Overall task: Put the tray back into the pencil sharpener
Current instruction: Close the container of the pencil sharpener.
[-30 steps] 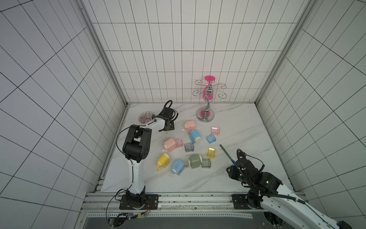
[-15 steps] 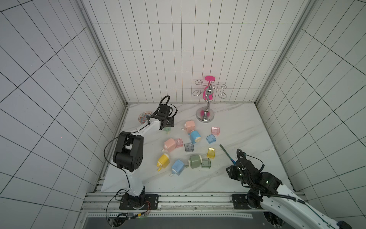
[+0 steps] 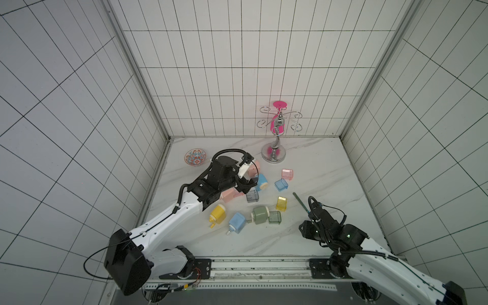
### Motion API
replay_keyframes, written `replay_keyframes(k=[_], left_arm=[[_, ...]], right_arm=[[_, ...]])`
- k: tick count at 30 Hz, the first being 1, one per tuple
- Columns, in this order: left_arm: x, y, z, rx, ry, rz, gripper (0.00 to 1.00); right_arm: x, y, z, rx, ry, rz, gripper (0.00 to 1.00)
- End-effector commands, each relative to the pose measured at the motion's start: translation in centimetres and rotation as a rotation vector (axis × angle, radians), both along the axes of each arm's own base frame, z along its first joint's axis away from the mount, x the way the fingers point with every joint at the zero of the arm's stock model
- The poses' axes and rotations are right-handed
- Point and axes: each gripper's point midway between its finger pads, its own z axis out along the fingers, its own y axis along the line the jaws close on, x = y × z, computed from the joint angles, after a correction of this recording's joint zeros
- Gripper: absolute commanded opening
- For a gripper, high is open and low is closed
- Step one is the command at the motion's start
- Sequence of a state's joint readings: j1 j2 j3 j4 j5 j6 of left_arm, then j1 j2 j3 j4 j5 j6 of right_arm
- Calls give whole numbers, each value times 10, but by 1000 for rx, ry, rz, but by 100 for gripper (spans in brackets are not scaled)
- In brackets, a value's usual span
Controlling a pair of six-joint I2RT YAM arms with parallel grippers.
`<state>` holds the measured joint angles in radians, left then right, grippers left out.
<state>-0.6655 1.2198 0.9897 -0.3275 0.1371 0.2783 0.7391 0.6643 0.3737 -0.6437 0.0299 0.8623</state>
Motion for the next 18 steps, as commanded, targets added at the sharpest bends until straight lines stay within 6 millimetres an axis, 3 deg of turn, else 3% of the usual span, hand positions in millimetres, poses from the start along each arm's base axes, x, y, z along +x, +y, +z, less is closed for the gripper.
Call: replay_keyframes(k=[1,5,8,11,18], left_arm=[[-26,-4,-13,102,-45,-169,92],[-64,-16,-35,156,-2,-341,92],[-79,-25,-47,182,16,-398,92],[-81,-32,-62,216,44,-403,92],[-79,-44,-94,288,126,-401,94]], right_arm=[[19,26,29,93,-66,43,35],[30,50,36,162,-67,77,36],[37,68,39,207,-52,104,36],[44,78,38,226,-44,105,35],[61,81,30,182,-41,79,35]])
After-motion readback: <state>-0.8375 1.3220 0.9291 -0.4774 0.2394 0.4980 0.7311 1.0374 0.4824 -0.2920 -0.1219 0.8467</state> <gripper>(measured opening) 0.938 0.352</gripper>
